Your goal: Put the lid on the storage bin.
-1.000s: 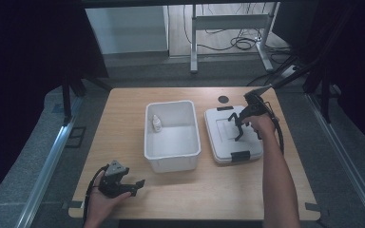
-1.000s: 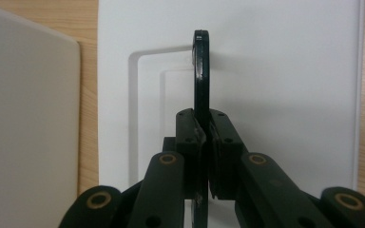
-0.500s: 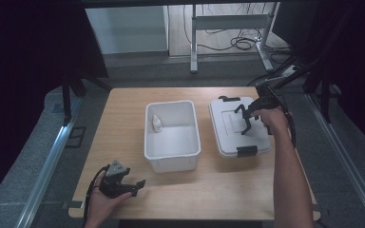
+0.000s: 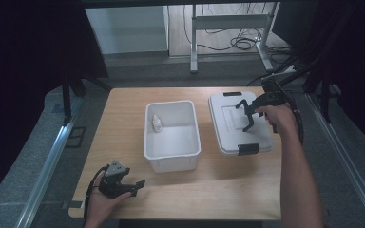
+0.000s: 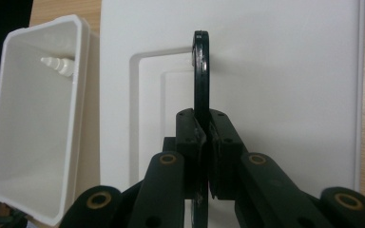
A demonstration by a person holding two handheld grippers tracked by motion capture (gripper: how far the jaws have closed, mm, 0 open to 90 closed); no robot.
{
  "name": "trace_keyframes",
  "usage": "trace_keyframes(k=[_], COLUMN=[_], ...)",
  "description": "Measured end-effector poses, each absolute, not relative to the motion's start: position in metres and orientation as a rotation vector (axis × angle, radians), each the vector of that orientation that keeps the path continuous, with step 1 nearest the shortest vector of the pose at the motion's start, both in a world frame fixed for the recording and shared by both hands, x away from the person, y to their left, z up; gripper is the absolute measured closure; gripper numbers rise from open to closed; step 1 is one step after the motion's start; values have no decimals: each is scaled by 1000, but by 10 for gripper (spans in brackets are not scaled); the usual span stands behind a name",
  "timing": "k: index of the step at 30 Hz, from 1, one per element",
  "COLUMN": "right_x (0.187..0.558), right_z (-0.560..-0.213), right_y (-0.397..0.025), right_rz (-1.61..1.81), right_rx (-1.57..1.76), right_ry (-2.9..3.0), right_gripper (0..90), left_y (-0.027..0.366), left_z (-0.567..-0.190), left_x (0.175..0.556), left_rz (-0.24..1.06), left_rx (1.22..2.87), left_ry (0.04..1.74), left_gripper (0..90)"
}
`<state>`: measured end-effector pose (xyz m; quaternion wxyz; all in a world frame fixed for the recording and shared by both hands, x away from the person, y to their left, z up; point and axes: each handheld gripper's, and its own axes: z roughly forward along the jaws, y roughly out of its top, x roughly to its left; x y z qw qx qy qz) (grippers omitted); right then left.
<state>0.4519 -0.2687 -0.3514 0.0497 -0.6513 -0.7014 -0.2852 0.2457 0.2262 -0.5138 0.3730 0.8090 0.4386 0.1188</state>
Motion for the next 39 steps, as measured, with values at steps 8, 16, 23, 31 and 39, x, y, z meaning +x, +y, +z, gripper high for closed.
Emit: trace_keyframes(k=[8, 16, 23, 31, 39], right_x=[443, 438, 437, 439, 436], right_z=[-327, -301, -289, -291, -292], right_y=[-265, -247, -227, -206, -192], right_rz=[-894, -910, -917, -901, -890], right_rx=[-1966, -1949, -1925, -1895, -1907], right_ry=[-2157, -2188, -2198, -2195, -2174], right_gripper=[852, 852, 852, 852, 852], left_y=[227, 230, 230, 230, 230], left_z=[-513, -513, -513, -512, -511], left_x=[245, 246, 246, 245, 245], left_rz=[302, 304, 302, 302, 298], left_rx=[2069, 2066, 2071, 2065, 2060], left_ry=[1116, 1122, 1116, 1114, 1112], left_gripper=[183, 183, 182, 183, 183])
